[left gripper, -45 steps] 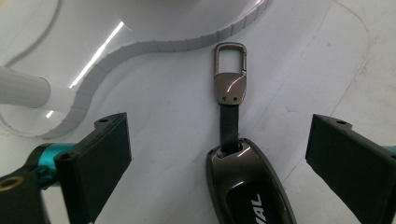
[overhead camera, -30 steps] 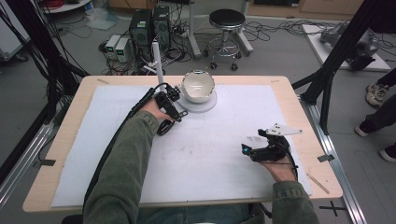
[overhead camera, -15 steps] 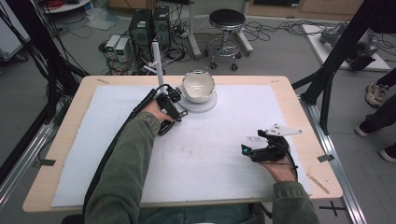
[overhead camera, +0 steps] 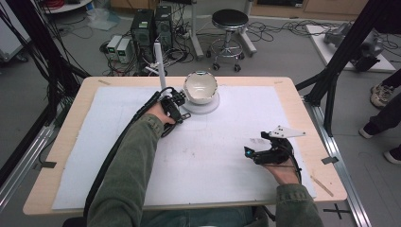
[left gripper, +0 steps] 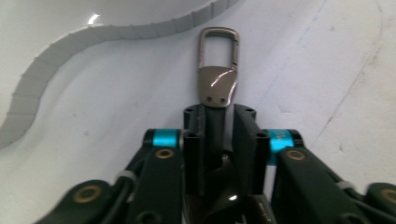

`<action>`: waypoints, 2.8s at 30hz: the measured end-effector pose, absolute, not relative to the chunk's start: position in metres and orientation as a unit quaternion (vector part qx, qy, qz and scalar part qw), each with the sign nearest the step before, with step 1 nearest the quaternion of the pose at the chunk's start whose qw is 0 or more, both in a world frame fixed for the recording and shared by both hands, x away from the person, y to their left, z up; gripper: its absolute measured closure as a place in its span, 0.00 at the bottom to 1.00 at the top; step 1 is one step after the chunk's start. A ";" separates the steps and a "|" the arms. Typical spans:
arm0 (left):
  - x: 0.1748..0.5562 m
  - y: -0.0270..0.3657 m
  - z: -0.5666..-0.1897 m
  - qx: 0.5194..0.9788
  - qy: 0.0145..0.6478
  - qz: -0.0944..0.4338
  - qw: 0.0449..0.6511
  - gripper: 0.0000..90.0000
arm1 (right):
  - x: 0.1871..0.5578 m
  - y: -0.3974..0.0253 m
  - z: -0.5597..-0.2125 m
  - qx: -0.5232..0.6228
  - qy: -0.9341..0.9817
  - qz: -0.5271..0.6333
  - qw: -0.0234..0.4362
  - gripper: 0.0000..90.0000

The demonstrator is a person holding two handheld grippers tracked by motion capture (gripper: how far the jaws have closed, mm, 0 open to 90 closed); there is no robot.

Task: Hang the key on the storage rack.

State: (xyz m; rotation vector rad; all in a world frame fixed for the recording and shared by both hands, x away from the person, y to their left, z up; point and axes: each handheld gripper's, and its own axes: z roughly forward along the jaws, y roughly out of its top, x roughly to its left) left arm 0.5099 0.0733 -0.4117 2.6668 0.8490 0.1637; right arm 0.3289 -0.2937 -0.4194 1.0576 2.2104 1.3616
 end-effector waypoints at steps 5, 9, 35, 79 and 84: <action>0.510 0.075 -0.411 0.942 0.289 0.062 0.162 0.91 | 0.329 -0.294 -0.419 0.374 0.777 0.478 0.167 0.01; 0.508 0.075 -0.410 0.944 0.280 0.065 0.161 0.92 | 0.329 -0.294 -0.420 0.369 0.777 0.481 0.170 0.01; 0.487 0.110 -0.347 0.938 0.284 0.089 0.179 0.92 | 0.328 -0.294 -0.418 0.372 0.769 0.492 0.167 0.01; 0.493 0.162 -0.224 0.888 0.327 0.172 0.275 0.92 | 0.328 -0.294 -0.418 0.374 0.770 0.490 0.164 0.01; 0.496 0.169 -0.218 0.878 0.337 0.182 0.288 0.92 | 0.328 -0.294 -0.418 0.373 0.771 0.490 0.164 0.01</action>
